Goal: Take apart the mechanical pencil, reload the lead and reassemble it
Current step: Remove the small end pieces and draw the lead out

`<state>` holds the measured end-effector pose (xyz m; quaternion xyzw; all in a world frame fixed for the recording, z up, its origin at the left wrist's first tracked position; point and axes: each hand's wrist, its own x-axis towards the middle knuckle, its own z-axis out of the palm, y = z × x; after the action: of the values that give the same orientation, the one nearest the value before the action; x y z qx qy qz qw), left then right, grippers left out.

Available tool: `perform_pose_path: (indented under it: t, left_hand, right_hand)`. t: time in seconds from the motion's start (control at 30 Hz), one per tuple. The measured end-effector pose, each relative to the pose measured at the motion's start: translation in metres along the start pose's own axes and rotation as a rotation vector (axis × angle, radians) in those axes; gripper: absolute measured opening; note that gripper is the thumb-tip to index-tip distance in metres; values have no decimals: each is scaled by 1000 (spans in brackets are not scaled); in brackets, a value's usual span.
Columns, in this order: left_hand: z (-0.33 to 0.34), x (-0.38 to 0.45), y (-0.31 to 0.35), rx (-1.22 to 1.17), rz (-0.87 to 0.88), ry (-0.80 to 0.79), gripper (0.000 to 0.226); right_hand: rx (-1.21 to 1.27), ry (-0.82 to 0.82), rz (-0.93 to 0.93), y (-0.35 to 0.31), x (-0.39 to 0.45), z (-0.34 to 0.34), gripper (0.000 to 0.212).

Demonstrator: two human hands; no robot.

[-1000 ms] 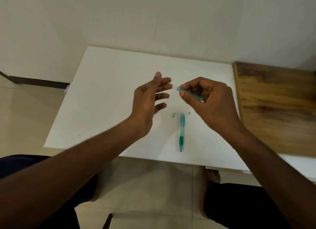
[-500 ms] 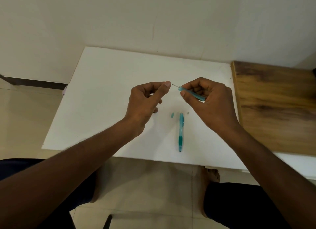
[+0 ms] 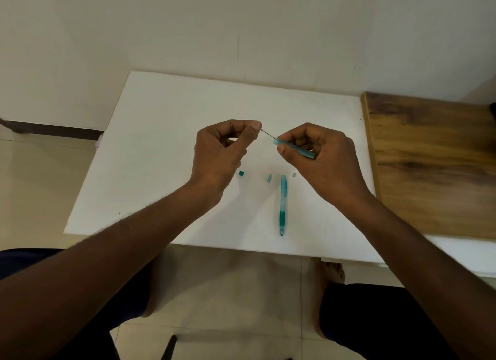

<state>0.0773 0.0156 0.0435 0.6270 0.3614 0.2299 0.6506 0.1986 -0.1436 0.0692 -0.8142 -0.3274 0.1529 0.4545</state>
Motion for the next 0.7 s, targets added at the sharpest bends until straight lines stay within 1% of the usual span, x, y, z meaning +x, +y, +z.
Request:
perform_pose_path:
  t: [0.1,0.2,0.27,0.33,0.43,0.53,0.6,0.63,0.7]
  left_hand:
    - [-2,1,4,62,72,24,8]
    - [-5,-1,9,201,208,76,16]
    - [-8,-2,15,269,308,109,17]
    - [-12,0,22,268,359,136,18]
    - [-19,6,30,207,395,180,21]
    - [-27,13,35,190,375,234,22]
    - [-32,19,32,237,294,216,20]
    - [-33,22,29,269,228,156,19]
    - [-33,24,21,370,97,-39,20]
  right_hand:
    - [72,-34,63,7,1,5,9]
    - [167,-57,148,13,2,10,11]
    - [238,-77,208,15,2,12,11]
    - [313,-89,246,16,1,13,10]
    - [440,-98,311,15,0,11,13]
    - [513,-88,383,14,0,9,15]
    - [532,-55,415,13,3,6,13]
    - [544,-33,427,12,5,3,12]
    - [560,6,437,11,10,-3,10]
